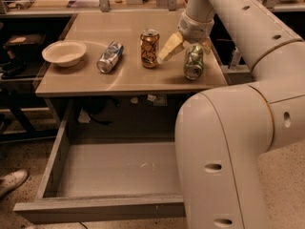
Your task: Place green can into top drawer
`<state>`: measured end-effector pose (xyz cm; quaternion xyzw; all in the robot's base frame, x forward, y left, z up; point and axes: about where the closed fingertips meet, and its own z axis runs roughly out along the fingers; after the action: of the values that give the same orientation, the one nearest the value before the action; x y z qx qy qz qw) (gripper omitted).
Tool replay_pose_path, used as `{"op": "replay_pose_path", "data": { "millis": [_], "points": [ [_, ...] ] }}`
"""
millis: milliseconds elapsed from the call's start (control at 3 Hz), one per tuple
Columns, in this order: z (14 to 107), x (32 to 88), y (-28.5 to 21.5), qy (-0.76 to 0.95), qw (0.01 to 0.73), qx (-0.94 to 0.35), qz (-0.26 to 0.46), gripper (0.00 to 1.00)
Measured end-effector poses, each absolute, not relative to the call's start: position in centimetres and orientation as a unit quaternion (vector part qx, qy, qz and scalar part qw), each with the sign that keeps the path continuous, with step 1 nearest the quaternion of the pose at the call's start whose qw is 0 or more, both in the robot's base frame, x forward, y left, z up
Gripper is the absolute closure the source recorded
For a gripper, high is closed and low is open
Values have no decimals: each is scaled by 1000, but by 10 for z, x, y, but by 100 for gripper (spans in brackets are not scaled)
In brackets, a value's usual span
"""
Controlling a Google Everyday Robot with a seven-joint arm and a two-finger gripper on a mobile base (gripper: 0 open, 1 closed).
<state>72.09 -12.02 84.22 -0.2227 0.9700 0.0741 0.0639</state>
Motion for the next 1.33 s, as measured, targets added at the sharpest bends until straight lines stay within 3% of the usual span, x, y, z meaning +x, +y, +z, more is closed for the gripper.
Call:
{"op": "replay_pose_path", "data": {
  "millis": [333, 1333],
  "points": [
    [833, 726, -120, 970, 63, -223, 73, 0],
    [833, 727, -120, 970, 63, -223, 73, 65]
  ]
}}
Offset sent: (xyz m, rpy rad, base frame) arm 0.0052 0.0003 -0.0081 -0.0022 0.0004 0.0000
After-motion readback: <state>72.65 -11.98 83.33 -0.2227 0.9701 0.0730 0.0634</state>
